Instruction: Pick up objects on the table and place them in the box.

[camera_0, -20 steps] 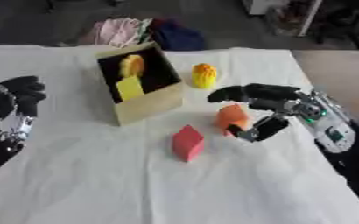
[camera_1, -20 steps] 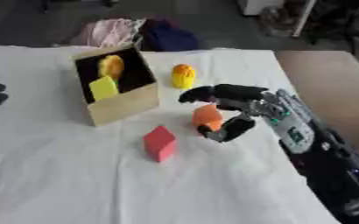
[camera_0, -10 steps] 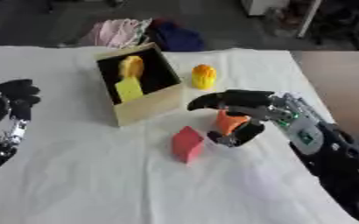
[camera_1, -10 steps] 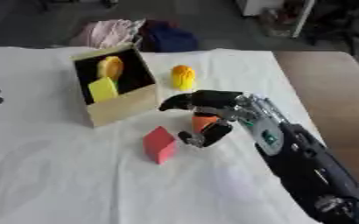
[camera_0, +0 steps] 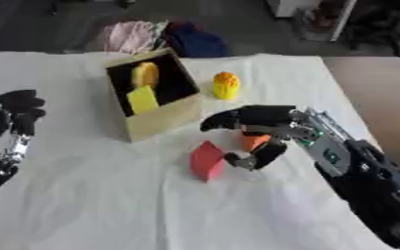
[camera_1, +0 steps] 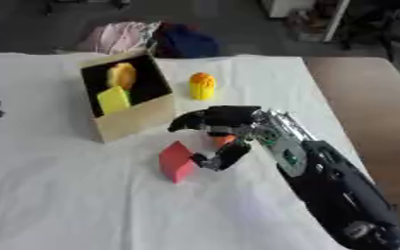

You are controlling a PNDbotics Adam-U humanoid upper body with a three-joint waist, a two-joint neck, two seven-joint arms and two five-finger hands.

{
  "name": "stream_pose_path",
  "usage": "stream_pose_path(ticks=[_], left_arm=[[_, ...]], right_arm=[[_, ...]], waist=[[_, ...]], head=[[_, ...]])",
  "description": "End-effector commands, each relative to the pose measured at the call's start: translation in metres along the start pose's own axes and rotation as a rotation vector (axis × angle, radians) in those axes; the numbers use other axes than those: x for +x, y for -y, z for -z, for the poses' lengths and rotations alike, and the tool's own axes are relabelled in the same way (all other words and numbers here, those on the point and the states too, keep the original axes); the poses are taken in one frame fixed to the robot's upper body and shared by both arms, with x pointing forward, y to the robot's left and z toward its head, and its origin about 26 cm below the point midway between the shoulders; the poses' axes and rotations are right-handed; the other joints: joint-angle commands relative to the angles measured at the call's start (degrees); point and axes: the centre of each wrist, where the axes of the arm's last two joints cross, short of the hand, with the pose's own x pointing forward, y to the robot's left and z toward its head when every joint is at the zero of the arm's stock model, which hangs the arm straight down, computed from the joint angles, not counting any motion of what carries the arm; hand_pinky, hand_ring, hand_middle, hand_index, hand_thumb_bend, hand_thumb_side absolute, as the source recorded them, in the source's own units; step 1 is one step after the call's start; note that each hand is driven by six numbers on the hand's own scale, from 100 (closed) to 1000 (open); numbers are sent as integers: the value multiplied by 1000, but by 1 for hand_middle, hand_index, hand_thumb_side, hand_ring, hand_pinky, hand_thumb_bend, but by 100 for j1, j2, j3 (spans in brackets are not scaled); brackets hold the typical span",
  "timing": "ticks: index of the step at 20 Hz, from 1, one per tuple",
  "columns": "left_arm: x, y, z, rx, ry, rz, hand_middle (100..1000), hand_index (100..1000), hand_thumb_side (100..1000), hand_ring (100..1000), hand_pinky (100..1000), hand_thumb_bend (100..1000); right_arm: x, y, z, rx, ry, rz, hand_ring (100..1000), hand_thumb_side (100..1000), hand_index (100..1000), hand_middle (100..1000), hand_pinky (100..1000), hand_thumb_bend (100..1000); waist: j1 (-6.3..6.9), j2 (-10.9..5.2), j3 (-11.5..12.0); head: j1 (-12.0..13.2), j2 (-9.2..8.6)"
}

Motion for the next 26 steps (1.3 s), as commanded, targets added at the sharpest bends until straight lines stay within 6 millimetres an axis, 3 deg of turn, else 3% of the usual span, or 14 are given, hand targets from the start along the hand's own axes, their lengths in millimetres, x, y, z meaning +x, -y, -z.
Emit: stream_pose_path(ticks=[1, 10, 15, 18, 22, 26], left_arm=[[7, -4, 4, -2, 32, 14, 715, 857, 648, 736, 789, 100], [7, -3, 4, -7, 32, 11, 713, 857, 651, 736, 790, 100], [7, -3, 4, -6, 30, 9, 713, 856, 650, 735, 789, 100], [6, -2, 3, -7, 29, 6, 712, 856, 649, 735, 789, 100], [6, -2, 3, -7, 29, 3, 712, 856, 648, 734, 789, 100], [6, -3, 3, -3, 35, 4, 712, 856, 638, 733, 793, 100]], right_arm=[[5, 10, 3, 157, 138, -129, 922, 277, 1000, 939, 895, 100], [13, 0, 13, 210, 178, -138, 905, 287, 1000, 893, 889, 100], [12, -7, 13, 200, 168, -128, 858, 289, 1000, 770, 869, 100], [10, -8, 12, 157, 165, -124, 818, 279, 949, 661, 847, 100], [9, -1, 8, 44, 171, -125, 759, 256, 871, 521, 810, 100], [5, 11, -1, -70, 166, -131, 731, 238, 843, 469, 794, 100]], waist=[[-70, 2, -3], [-83, 1, 8], [-87, -3, 19], [-95, -12, 24], [-102, -20, 32], [-109, -21, 46]], head=[[-13, -54], [-21, -60], [-17, -69], [-18, -66], [-17, -71], [-13, -69]])
